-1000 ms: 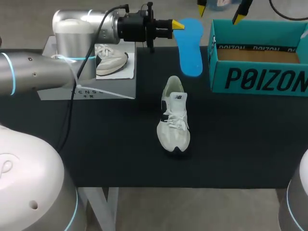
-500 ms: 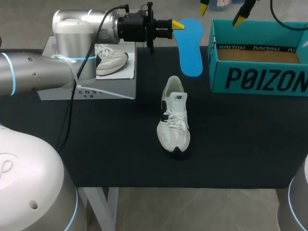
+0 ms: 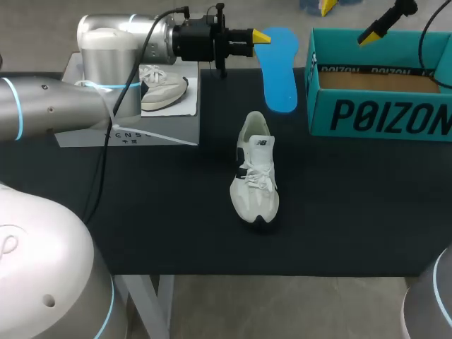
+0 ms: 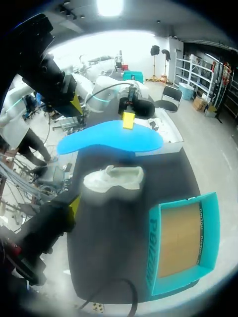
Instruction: Take the shoe out of the shoebox, open the shoe tongue, remove and reinsert the insole, then place the shoe into the shoebox
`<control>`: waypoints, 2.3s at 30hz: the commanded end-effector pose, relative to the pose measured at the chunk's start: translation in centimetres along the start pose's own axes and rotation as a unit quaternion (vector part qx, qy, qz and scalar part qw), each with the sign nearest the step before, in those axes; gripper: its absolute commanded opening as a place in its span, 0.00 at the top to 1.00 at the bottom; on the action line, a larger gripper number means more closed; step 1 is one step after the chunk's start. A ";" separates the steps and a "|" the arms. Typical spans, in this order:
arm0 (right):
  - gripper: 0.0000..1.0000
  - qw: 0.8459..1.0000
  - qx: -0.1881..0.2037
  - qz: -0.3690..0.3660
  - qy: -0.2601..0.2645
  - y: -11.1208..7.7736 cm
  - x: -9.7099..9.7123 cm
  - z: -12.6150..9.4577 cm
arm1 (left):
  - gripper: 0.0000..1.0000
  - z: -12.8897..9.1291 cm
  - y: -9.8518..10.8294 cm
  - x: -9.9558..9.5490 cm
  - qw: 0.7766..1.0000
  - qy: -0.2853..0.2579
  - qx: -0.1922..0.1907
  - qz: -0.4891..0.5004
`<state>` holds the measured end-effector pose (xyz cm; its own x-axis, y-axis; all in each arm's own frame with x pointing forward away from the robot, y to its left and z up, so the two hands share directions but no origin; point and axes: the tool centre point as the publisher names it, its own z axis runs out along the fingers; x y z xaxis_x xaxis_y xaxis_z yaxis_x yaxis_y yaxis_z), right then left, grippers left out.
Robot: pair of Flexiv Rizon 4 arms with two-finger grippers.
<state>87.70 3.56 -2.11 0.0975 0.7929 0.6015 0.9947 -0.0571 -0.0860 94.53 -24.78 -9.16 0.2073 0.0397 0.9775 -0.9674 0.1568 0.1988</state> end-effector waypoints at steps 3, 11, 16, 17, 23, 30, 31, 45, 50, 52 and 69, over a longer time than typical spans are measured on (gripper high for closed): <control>0.00 0.999 -0.003 0.000 0.033 -0.3 -0.4 0.3 | 1.00 0.0 0.0 0.0 1.000 -0.001 0.001 0.000; 0.00 0.994 -0.011 0.007 0.108 0.6 -1.8 0.9 | 1.00 0.0 0.0 0.0 1.000 -0.001 0.001 0.000; 0.00 0.982 -0.012 0.001 0.188 1.0 -2.7 1.2 | 1.00 0.0 0.0 0.0 1.000 -0.001 0.001 0.000; 0.00 0.981 -0.013 -0.001 0.194 1.0 -2.7 1.2 | 1.00 0.0 0.0 0.0 1.000 -0.001 0.001 0.000; 0.00 0.973 -0.034 -0.006 0.229 0.9 -3.4 1.7 | 1.00 0.0 0.0 0.0 1.000 -0.001 0.001 0.000; 0.00 0.935 -0.063 -0.007 0.349 0.9 -4.9 1.7 | 1.00 0.0 0.0 0.0 1.000 -0.001 0.001 0.000; 0.00 0.930 -0.069 -0.007 0.361 1.0 -5.0 1.8 | 1.00 0.0 0.0 0.0 1.000 -0.001 0.001 0.000; 0.00 0.921 -0.077 -0.008 0.381 2.6 -4.6 2.2 | 1.00 0.0 0.0 0.0 1.000 -0.001 0.001 0.000; 0.00 0.921 -0.077 -0.008 0.381 2.6 -4.6 2.2 | 1.00 0.0 0.0 0.0 1.000 -0.001 0.001 0.000; 0.00 0.921 -0.077 -0.008 0.381 2.6 -4.6 2.2 | 1.00 0.0 0.0 0.0 1.000 -0.001 0.001 0.000; 0.00 0.906 -0.085 -0.040 0.413 4.3 -4.3 3.5 | 1.00 0.0 0.0 0.0 1.000 -0.001 0.001 0.000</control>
<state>90.85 1.97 -8.01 -0.0557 0.0715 0.9959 0.9821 -0.1756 0.0676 94.53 -24.77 -9.16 0.2073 0.0396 0.9775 -0.9674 0.1567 0.1988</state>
